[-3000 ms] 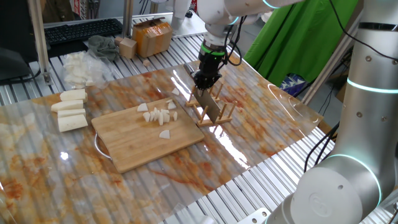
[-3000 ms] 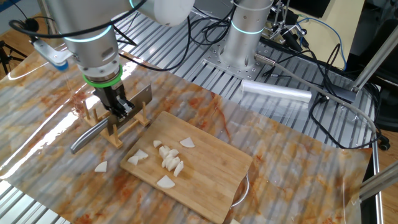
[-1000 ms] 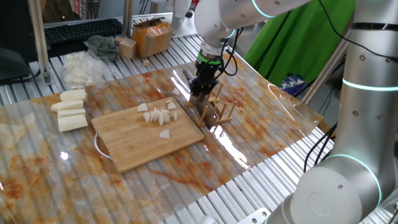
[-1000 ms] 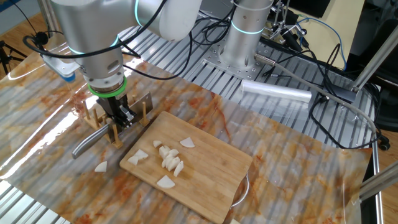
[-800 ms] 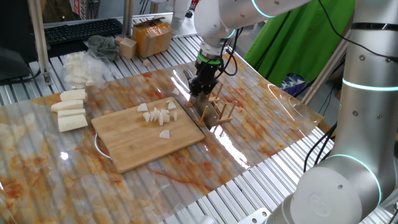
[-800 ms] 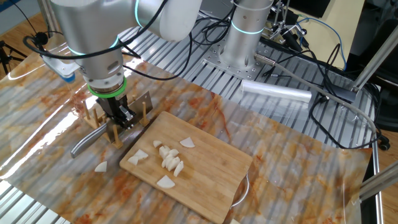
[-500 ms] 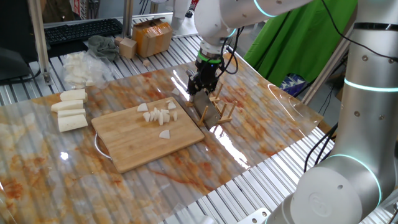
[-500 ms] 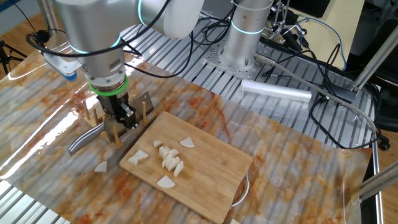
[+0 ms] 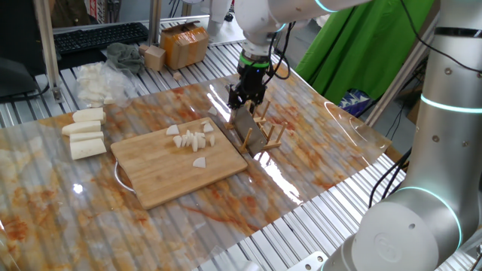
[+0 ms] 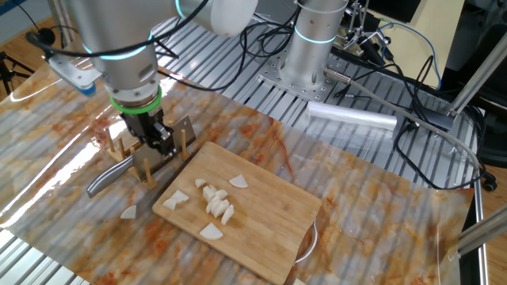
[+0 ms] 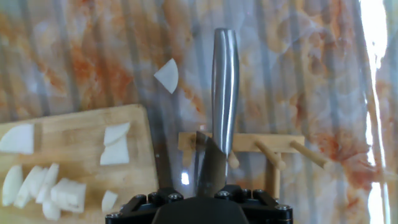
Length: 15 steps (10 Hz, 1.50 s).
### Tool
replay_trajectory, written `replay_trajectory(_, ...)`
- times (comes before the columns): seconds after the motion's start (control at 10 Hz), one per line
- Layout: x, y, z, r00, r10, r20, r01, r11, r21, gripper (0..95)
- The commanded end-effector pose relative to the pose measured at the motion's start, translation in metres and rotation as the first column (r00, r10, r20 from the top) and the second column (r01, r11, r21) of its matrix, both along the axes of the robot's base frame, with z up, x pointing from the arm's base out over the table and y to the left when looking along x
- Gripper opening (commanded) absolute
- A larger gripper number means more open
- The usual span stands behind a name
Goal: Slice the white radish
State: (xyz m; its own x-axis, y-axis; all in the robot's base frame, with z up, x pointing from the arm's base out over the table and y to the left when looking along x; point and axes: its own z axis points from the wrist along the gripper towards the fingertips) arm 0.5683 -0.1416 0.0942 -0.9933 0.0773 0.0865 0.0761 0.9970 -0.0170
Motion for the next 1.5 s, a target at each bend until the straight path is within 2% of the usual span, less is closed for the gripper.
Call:
replay_trajectory(0.1,-0.002,0.004,0.018,0.998,0.065,-0.003,-0.065,0.998,0.003,38.0)
replay_trajectory(0.2,-0.005,0.006,0.028,0.994,0.109,-0.004,-0.109,0.994,0.01,38.0)
replay_trajectory(0.4,-0.008,0.019,0.042,0.987,0.163,-0.008,-0.163,0.986,0.024,0.0)
replay_trajectory(0.5,-0.009,0.032,0.046,0.99,0.14,-0.009,-0.14,0.99,0.024,0.0)
replay_trajectory(0.8,-0.017,0.072,0.053,0.991,0.135,-0.011,-0.135,0.991,0.024,0.0)
replay_trajectory(1.0,-0.022,0.09,0.057,0.992,0.124,-0.008,-0.124,0.992,0.022,0.0)
replay_trajectory(1.5,-0.023,0.101,0.06,0.994,0.113,-0.002,-0.113,0.993,0.028,0.0)
